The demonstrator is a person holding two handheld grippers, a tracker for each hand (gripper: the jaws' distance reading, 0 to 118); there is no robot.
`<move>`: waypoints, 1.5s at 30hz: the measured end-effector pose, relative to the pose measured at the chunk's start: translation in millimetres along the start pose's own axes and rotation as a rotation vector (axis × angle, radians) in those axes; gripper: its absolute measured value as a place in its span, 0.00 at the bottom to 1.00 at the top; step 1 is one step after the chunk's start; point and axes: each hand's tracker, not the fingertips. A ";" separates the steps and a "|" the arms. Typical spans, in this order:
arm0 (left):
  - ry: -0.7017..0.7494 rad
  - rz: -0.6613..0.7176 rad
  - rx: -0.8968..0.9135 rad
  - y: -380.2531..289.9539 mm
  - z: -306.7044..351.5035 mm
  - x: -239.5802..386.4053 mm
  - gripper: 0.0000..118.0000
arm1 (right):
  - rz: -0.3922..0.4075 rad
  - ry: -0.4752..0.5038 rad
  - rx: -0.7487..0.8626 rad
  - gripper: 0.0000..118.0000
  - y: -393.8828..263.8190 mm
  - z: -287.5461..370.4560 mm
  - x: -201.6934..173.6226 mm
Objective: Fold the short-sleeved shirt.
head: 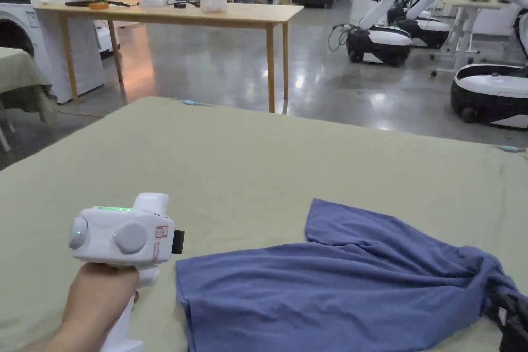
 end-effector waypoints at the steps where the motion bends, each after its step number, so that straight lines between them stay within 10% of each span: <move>1: 0.006 -0.001 -0.015 3.4 -13.7 2.0 0.08 | -0.008 0.002 -0.014 0.10 -2.6 -5.3 2.0; 4: 0.045 -0.026 -0.098 -3.6 -53.3 12.0 1.00 | -0.016 -0.009 -0.050 0.10 -10.1 -18.2 8.2; 14: 0.107 -0.021 -0.186 -32.7 -139.5 -5.6 0.87 | -0.031 -0.085 -0.110 0.10 -16.7 -32.9 51.3; 19: 0.089 -0.096 -0.049 -39.0 -78.7 43.3 0.05 | -0.009 -0.182 -0.178 0.10 -16.5 -49.0 84.4; 25: -0.015 -0.035 -0.056 -15.1 -62.2 47.3 0.03 | 0.122 -0.224 -0.282 0.12 -12.7 -106.1 133.7; 26: -0.016 -0.039 -0.036 -10.1 -55.7 48.4 0.03 | 0.164 -0.219 -0.303 0.29 -21.9 -127.5 150.1; 28: -0.028 -0.053 -0.015 -1.3 -46.4 50.0 0.03 | 0.242 -0.220 -0.388 0.97 -24.5 -155.9 158.2; 29: -0.024 -0.065 0.001 4.7 -42.1 51.2 0.03 | 0.283 -0.193 -0.391 1.00 -21.0 -163.2 155.1; 35: -0.006 -0.099 0.032 8.1 -37.7 59.4 0.03 | 0.426 -0.154 -0.466 0.89 -29.0 -200.7 145.5; 36: -0.002 -0.101 0.029 9.6 -39.6 58.8 0.03 | 0.401 -0.141 -0.465 0.66 -26.5 -203.7 146.5; 37: 0.002 -0.102 0.024 11.3 -42.6 57.1 0.03 | 0.347 -0.134 -0.503 0.17 -23.4 -208.2 149.6; 38: 0.006 -0.105 0.019 12.8 -45.1 55.3 0.03 | 0.281 -0.134 -0.527 0.06 -23.9 -211.4 155.3; 45: 0.017 -0.094 0.104 23.3 -9.2 47.0 0.01 | 0.126 -0.093 -0.344 0.06 34.8 -141.1 166.9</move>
